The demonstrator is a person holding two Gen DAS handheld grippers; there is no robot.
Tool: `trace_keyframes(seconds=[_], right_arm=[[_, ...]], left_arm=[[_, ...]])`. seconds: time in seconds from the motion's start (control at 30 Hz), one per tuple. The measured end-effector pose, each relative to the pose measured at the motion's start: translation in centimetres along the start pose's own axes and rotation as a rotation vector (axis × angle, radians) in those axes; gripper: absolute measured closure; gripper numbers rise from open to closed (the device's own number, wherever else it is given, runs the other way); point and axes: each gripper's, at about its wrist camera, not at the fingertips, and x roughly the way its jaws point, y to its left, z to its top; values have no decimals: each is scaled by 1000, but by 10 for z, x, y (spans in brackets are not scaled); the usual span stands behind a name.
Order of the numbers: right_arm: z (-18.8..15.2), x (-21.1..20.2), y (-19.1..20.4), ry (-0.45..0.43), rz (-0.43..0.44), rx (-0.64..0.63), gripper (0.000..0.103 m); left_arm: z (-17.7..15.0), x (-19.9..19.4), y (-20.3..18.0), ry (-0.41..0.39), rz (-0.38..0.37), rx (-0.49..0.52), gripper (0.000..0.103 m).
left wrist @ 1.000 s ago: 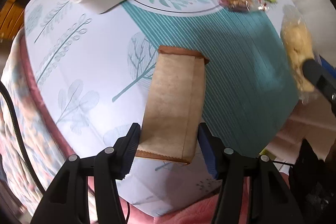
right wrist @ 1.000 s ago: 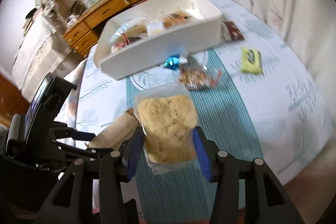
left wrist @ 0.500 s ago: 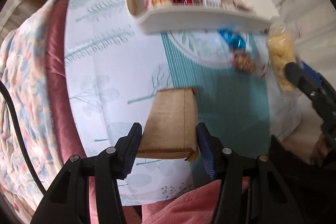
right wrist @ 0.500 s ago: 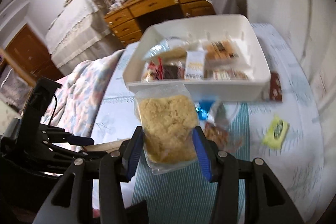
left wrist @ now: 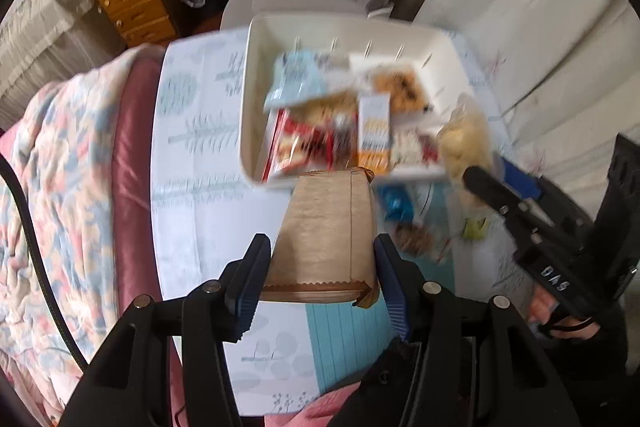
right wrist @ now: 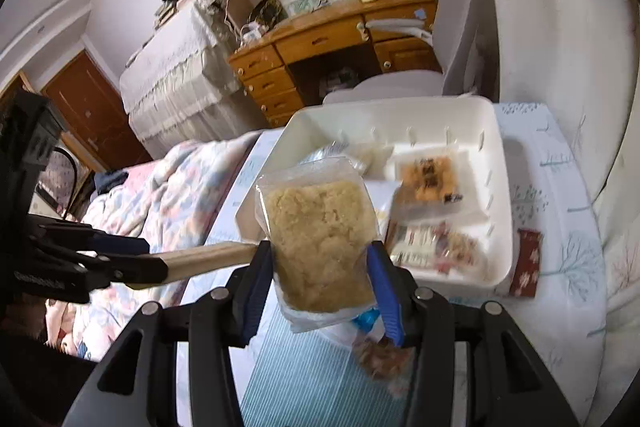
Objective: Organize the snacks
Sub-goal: 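Carry both bags over the white tray and open both tools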
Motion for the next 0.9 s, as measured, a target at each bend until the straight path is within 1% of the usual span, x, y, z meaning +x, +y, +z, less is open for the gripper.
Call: trace_keyframes(seconds=[0.17,0.33,0.5,0.6,0.67,0.7,0.73,0.83,0.9], right_arm=[[12,1,-22,-33,-14,36,55],[20,5,-42,-44,-15,83,55],[24,8,-51,-47,-9,103,54],[25,12,-53,-35,-12,119,54],[25,14,-54,-23,-8,127,53],[25,14,-54,-21,-5,133,49],[24,13,-54,-21,-5,135,44],[22,10,-52,-22,-6,138,36],[20,6,-50,-25,-6,141,32]], left_arm=[[38,-8,-19,-65,-6,29,51],[63,-3,-32,-127,-27,48,51],[76,9,-37,-166,-43,29,51],[78,14,-36,-182,-87,6,51],[77,17,-34,-171,-82,-18,47],[76,18,-33,-164,-83,-29,39],[74,18,-31,-158,-85,-44,36],[67,18,-26,-148,-85,-74,36],[62,17,-24,-144,-75,-83,36]])
